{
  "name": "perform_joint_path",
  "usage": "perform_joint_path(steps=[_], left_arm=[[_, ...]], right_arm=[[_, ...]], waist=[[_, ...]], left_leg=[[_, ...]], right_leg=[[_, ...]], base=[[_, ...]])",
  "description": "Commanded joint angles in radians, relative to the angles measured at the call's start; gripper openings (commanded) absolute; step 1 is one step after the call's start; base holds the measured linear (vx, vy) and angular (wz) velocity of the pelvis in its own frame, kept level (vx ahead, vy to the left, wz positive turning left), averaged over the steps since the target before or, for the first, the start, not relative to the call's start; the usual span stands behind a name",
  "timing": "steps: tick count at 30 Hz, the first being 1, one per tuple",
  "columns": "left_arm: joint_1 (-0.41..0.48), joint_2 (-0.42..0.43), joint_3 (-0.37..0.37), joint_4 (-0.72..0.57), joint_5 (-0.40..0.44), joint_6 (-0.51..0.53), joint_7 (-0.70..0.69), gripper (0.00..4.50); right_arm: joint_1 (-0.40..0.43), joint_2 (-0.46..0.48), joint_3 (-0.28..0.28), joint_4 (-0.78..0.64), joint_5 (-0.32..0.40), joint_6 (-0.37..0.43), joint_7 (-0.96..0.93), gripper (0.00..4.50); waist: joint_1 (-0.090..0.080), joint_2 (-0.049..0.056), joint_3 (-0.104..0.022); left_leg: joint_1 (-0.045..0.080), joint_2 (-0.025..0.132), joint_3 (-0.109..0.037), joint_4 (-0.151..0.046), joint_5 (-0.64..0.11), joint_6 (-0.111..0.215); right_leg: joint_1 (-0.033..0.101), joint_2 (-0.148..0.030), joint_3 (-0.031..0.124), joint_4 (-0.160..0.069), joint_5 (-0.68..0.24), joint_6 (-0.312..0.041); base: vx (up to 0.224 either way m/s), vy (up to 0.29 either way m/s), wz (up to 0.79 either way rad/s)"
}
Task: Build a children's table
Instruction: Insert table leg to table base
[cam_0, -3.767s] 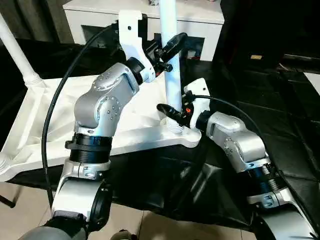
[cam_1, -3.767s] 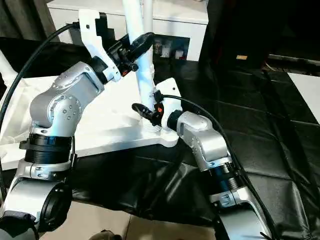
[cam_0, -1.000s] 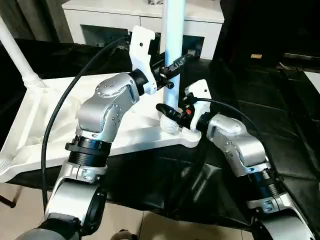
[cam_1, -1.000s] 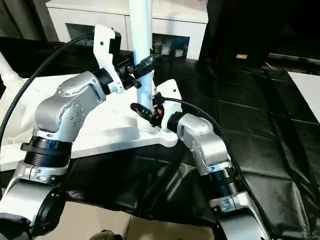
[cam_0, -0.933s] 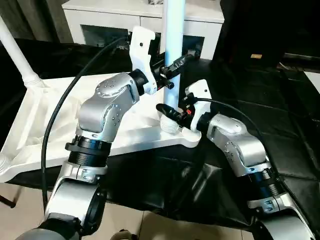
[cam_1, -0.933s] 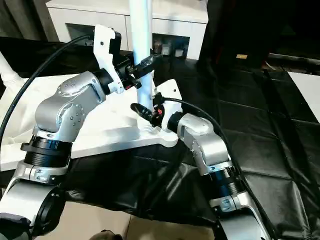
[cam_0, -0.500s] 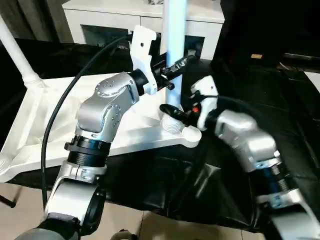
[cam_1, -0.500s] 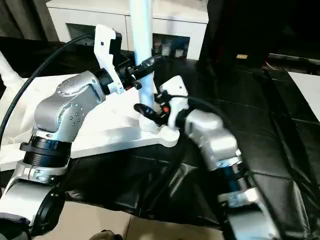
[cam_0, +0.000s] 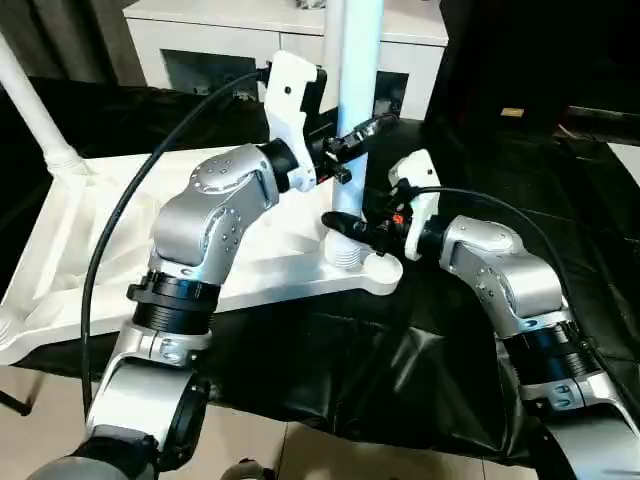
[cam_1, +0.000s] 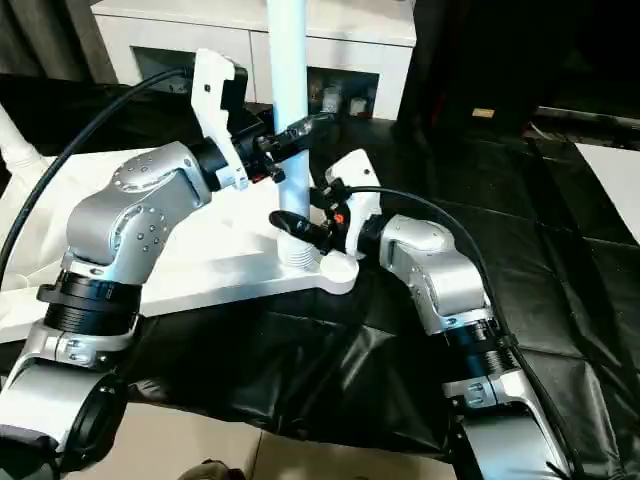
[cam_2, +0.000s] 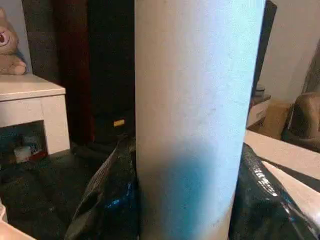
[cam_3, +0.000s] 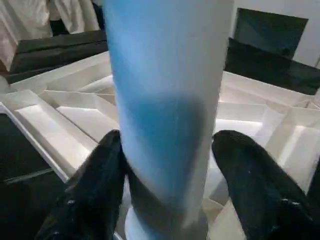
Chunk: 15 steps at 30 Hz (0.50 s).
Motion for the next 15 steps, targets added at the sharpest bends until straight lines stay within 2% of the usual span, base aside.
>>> perform_joint_path(steps=[1,7,15], left_arm=[[-0.018,0.009,-0.006,-0.015,0.01,0.003,-0.012,1.77],[-0.025,0.0,0.004,-0.019,-0.006,0.012,-0.013,1.77],[-0.023,-0.004,0.005,-0.025,-0.018,0.021,-0.015,1.77]], right_arm=[[-0.02,-0.011,-0.003,0.005,0.006,0.007,0.01,2.48],[-0.007,-0.015,0.009,-0.001,0.007,0.024,0.035,1.92],[-0.002,-0.014,0.0,-0.003,0.01,0.016,0.058,1.83]], waist=[[0.0,-0.004,-0.071],[0.0,-0.004,-0.071],[0.0,-0.004,-0.071]], left_leg=[[0.03,0.056,-0.029,-0.071,-0.153,0.017],[0.03,0.056,-0.03,-0.071,-0.153,0.015],[0.03,0.056,-0.029,-0.07,-0.149,0.018]], right_leg=[[0.05,-0.081,0.045,-0.073,-0.046,-0.226],[0.05,-0.081,0.045,-0.073,-0.048,-0.226],[0.05,-0.081,0.045,-0.072,-0.037,-0.23]], base=[[0.0,0.0,0.0],[0.0,0.0,0.0],[0.0,0.0,0.0]])
